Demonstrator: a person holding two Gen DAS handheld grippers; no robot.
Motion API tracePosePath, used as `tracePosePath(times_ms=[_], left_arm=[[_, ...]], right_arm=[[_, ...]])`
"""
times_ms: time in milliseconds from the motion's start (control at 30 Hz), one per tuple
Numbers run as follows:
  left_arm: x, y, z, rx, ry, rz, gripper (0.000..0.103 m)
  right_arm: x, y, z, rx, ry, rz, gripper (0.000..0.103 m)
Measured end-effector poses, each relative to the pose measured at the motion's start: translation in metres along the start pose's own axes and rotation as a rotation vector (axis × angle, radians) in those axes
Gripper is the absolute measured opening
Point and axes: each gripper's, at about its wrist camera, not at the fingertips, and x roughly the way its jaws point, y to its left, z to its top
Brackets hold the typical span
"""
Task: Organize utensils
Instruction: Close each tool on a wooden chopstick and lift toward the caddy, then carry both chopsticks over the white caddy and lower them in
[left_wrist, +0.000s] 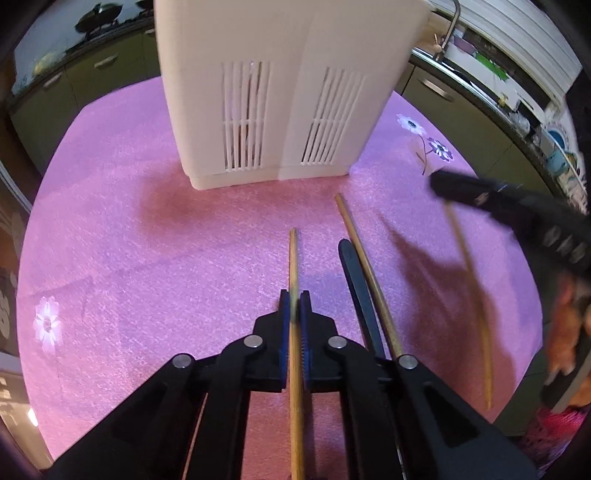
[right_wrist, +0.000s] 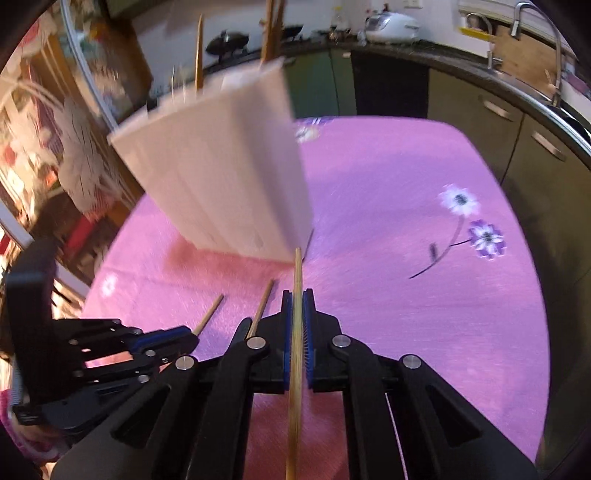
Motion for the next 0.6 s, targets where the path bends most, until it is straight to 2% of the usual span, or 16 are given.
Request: tracePosePath(times_ms=[200, 600], left_arm=[[-0.02, -0.007, 0.001, 0.032, -0.055, 0.011, 0.005], [-0.105, -0.012, 0.005, 0.083, -0.255, 0.016, 0.005]], right_arm=[[-0.045, -0.013, 0.001, 0.037, -0.1, 0.03, 0.006], [-0.114, -0.01, -0.004, 0.038, -0.23, 0.063, 0.006]])
